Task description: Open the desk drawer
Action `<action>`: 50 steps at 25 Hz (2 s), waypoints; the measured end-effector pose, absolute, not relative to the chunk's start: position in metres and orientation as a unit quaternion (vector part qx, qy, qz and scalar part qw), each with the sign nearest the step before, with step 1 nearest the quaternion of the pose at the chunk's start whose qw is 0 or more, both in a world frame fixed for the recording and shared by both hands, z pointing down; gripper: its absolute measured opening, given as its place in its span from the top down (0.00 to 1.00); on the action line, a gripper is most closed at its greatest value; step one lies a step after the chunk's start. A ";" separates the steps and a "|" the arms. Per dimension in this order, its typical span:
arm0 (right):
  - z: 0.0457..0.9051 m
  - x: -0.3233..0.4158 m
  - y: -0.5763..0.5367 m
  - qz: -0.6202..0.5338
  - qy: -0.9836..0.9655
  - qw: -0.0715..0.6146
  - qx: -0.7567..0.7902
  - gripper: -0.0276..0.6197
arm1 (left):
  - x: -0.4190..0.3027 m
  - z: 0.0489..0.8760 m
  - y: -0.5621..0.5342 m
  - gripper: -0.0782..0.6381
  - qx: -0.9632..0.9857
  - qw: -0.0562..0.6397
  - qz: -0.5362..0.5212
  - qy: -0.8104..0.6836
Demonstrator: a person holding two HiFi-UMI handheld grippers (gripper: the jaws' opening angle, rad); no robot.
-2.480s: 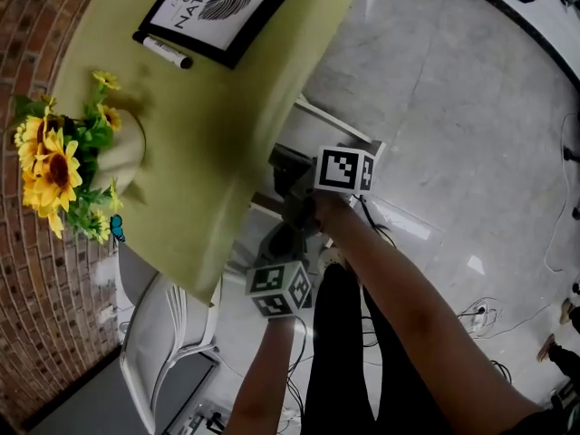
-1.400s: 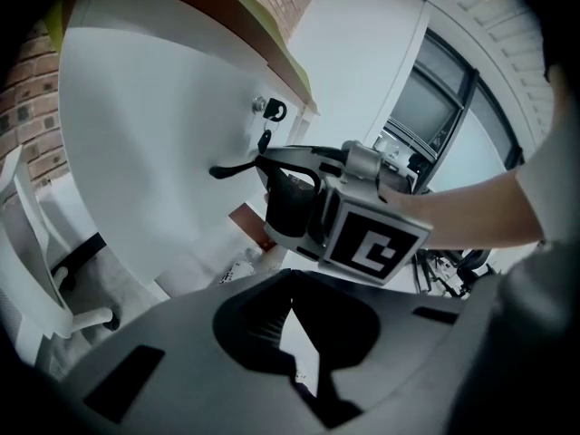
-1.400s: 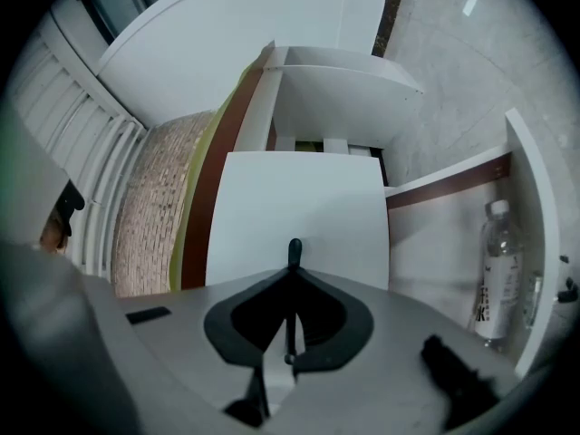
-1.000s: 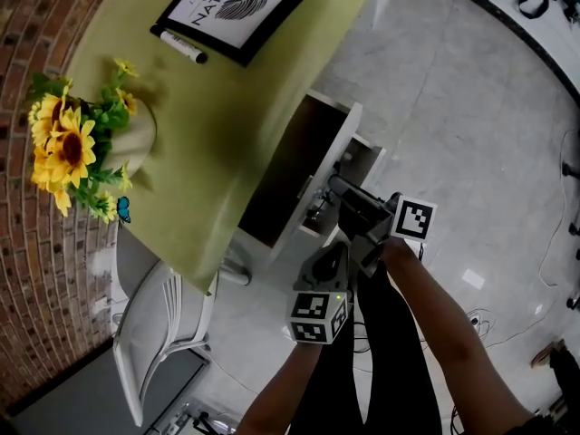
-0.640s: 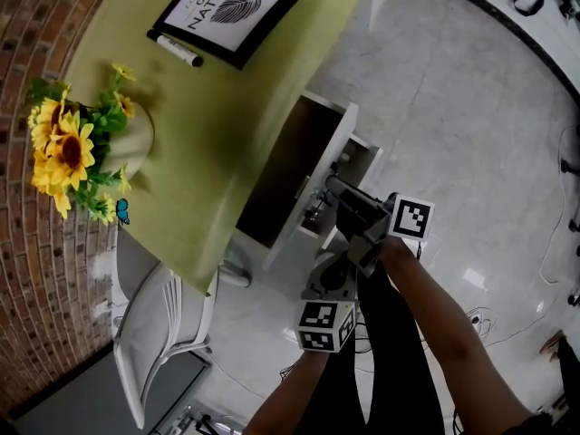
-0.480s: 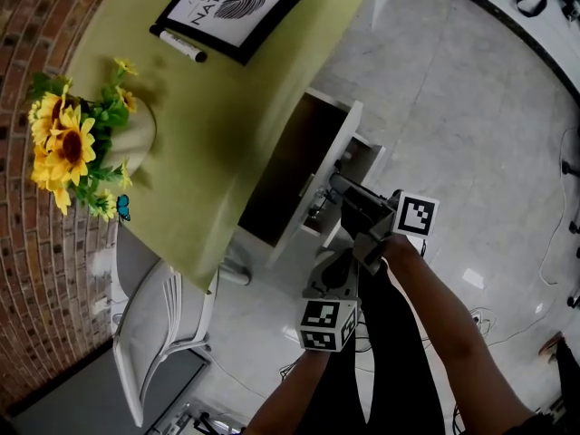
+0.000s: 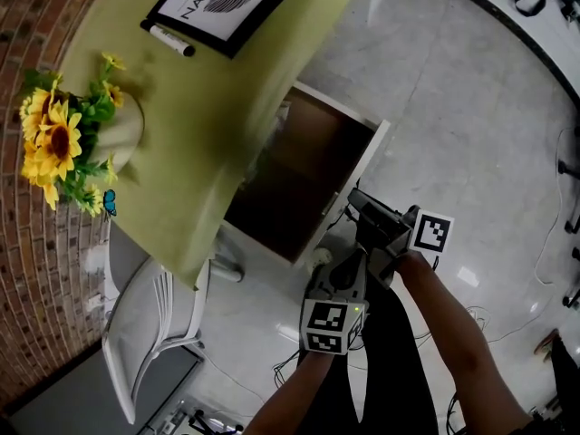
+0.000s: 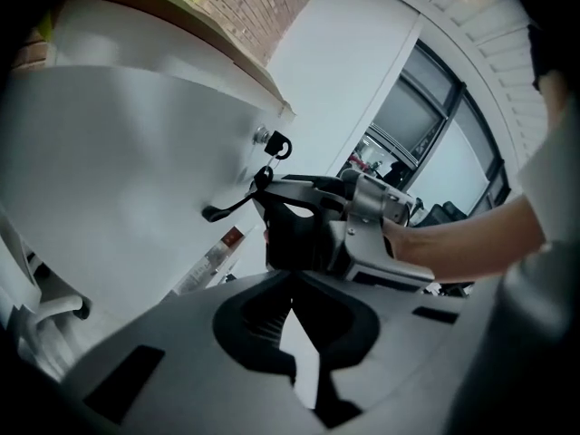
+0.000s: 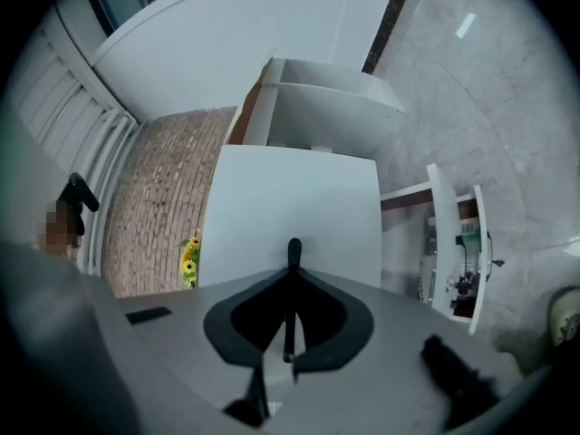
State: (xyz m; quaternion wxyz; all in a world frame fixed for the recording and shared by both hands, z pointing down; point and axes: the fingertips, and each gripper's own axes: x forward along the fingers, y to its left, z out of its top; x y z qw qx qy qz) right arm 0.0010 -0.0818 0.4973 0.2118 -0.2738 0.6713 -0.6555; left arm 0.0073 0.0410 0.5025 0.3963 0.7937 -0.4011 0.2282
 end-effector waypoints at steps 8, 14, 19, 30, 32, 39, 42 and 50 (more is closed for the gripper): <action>0.541 0.016 -0.067 -0.662 0.649 0.084 -0.365 0.84 | 0.013 0.505 0.056 0.88 0.792 0.399 0.240 -0.395; 0.542 0.037 -0.050 -0.665 0.637 0.105 -0.377 0.80 | 0.015 0.499 0.060 0.88 0.796 0.398 0.239 -0.389; 0.525 0.037 -0.032 -0.663 0.636 0.086 -0.385 0.80 | 0.014 0.482 0.065 0.88 0.799 0.395 0.242 -0.384; 0.451 0.034 -0.010 -0.669 0.612 0.079 -0.414 0.82 | -0.017 0.407 0.062 0.88 0.806 0.371 0.243 -0.391; 0.431 0.028 -0.005 -0.664 0.619 0.076 -0.412 0.82 | -0.024 0.389 0.059 0.88 0.813 0.361 0.243 -0.387; 0.353 0.011 0.013 -0.639 0.646 0.071 -0.412 0.83 | -0.049 0.329 0.051 0.88 0.832 0.336 0.225 -0.380; 0.320 0.016 0.011 -0.605 0.668 0.065 -0.429 0.85 | -0.054 0.308 0.045 0.88 0.843 0.330 0.206 -0.372; 0.242 0.015 0.013 -0.492 0.745 0.014 -0.451 0.92 | -0.075 0.245 0.034 0.88 0.853 0.300 0.168 -0.393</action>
